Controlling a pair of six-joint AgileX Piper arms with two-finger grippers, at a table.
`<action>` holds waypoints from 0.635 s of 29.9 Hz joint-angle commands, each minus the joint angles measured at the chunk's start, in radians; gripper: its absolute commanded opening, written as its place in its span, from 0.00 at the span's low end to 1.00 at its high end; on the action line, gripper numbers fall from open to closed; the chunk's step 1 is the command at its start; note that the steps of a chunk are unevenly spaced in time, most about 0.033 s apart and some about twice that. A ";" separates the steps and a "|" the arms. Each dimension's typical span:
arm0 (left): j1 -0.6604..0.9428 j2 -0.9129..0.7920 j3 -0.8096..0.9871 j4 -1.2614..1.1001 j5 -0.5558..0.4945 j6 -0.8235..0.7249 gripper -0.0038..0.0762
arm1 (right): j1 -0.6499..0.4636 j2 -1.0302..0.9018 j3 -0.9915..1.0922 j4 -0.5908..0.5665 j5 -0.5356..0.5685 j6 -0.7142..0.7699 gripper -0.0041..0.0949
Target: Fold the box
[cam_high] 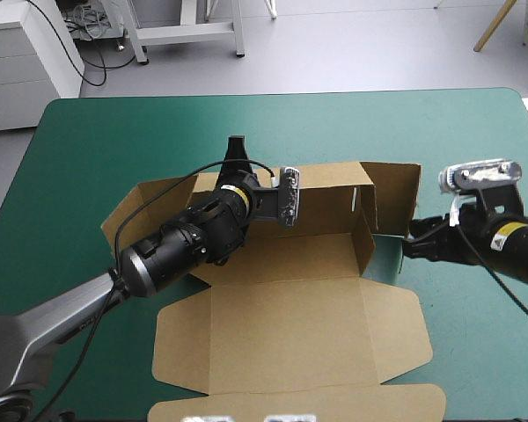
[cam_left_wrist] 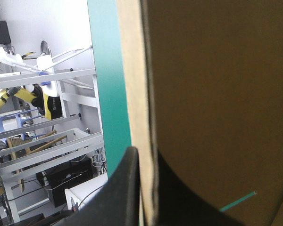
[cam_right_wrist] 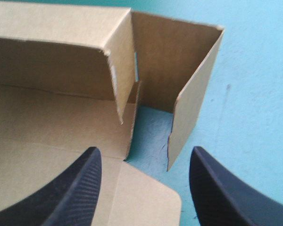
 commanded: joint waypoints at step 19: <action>-0.137 -0.045 0.132 0.140 -0.020 -0.300 0.04 | -0.128 0.566 -0.679 0.107 0.159 -0.120 0.56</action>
